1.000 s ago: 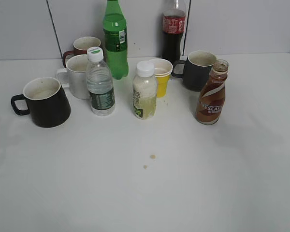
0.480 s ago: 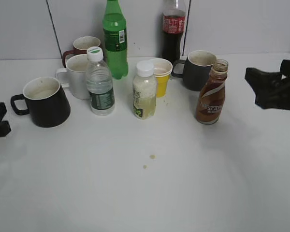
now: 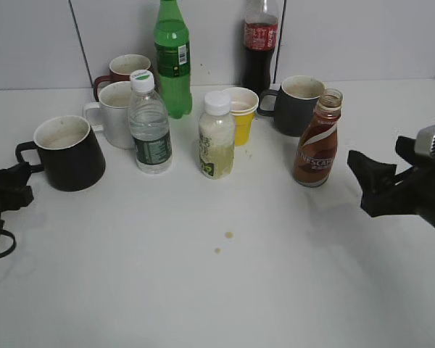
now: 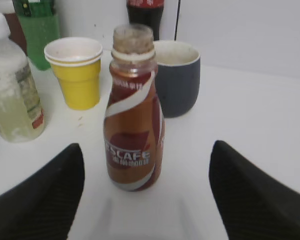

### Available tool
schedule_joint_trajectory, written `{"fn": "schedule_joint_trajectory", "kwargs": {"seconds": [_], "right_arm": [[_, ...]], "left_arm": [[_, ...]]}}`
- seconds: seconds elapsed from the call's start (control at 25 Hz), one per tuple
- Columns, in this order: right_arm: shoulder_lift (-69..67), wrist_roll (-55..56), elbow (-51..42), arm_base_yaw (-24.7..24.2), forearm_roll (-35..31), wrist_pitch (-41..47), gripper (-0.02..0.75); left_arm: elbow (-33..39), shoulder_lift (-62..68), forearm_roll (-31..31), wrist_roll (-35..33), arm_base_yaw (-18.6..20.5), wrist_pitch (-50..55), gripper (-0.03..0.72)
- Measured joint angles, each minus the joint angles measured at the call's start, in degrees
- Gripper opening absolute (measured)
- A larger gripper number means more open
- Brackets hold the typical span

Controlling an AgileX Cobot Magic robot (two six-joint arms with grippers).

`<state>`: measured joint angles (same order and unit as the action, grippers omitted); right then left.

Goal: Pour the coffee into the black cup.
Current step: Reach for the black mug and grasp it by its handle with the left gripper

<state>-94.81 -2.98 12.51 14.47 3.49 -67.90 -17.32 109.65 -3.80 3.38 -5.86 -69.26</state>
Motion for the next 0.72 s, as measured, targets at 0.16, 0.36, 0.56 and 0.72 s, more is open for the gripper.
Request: {"fn": "schedule_joint_trajectory", "kwargs": {"seconds": [0.16, 0.36, 0.56, 0.72], "right_arm": [[-4.6, -0.1, 0.0, 0.0, 0.0, -0.6, 0.583], [-5.6, -0.1, -0.1, 0.0, -0.1, -1.2, 0.583], [-5.6, -0.1, -0.1, 0.0, -0.2, -1.3, 0.583], [-5.6, -0.1, -0.1, 0.0, -0.3, -1.3, 0.583]], "left_arm": [[-3.2, 3.7, -0.7, 0.0, 0.0, 0.1, 0.519], [-7.3, 7.9, -0.8, -0.2, 0.0, 0.0, 0.431], [-10.7, 10.9, -1.3, -0.2, 0.0, 0.0, 0.42], [-12.7, 12.3, -1.9, -0.2, 0.0, -0.4, 0.411]]}}
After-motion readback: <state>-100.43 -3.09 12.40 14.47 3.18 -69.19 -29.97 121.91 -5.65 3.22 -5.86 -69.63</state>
